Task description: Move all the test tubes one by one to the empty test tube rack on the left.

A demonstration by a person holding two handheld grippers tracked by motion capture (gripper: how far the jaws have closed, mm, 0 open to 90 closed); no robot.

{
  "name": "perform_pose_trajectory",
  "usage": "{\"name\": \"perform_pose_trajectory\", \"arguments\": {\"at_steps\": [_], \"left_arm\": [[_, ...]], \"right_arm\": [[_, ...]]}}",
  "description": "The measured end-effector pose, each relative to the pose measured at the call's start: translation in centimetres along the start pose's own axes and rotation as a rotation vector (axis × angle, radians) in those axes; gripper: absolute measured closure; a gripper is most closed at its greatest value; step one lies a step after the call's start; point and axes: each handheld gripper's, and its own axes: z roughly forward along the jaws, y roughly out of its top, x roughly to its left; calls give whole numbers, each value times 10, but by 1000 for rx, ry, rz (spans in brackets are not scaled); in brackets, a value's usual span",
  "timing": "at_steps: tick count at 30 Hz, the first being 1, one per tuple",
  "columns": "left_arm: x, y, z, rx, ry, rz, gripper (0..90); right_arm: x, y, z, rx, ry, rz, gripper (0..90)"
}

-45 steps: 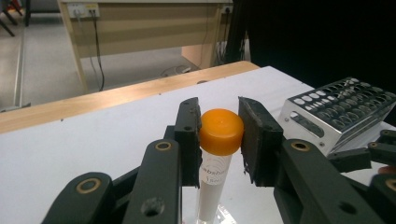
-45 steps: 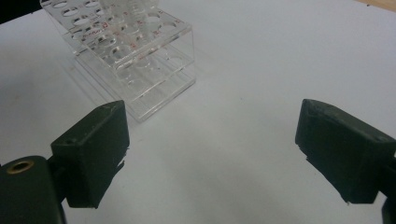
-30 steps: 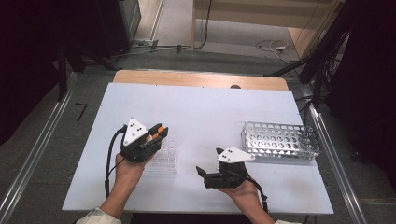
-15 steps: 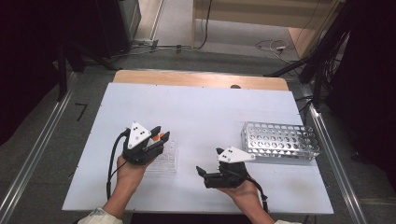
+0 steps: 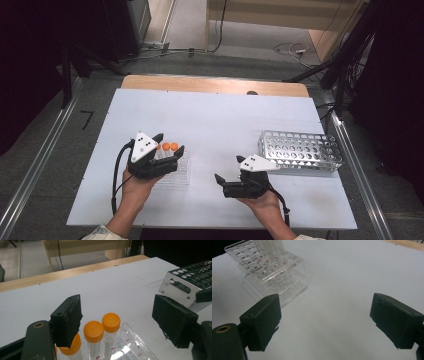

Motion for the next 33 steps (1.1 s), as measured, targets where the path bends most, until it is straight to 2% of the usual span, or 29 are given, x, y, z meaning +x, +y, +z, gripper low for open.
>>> {"name": "perform_pose_trajectory", "arguments": {"at_steps": [5,14,26,33], "left_arm": [[1,1,-4,-15,-10,-15,220],[4,1,-7,-23,7,-28,216],[4,-1,-9,-13,4,-22,216],[6,-1,-12,-20,19,-21,198]], "right_arm": [[-11,1,-5,-21,-21,30,87],[-27,2,-15,-51,-59,62,87],[-40,1,-27,-72,-95,85,86],[-45,0,-34,-83,-112,96,87]]}}
